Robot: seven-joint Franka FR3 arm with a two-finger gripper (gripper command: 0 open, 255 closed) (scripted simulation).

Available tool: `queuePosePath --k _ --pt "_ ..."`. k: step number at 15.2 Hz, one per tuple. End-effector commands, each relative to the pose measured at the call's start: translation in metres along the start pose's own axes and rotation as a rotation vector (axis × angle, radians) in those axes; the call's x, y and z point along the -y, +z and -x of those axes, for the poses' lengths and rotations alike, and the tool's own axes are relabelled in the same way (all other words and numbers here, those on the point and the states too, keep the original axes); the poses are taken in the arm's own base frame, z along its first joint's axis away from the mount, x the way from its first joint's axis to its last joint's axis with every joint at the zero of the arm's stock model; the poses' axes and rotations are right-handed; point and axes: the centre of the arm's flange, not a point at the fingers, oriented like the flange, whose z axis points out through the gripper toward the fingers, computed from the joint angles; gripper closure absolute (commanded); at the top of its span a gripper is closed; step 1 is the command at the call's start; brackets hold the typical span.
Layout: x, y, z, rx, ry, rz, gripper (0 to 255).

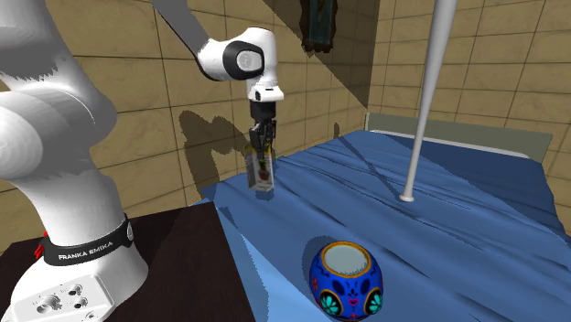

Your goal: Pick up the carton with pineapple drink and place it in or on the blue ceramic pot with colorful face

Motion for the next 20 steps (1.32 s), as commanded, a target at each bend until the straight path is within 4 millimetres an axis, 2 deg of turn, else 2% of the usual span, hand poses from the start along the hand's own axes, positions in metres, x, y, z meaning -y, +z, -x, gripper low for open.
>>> queuePosePath --k 1,7,20 --pt "0.001 -0.010 0.000 0.000 0.000 0.000 255" --pt "0.001 -0.039 0.000 0.000 0.000 0.000 255" --pt "-0.082 -0.066 -0.148 0.000 0.000 0.000 255"
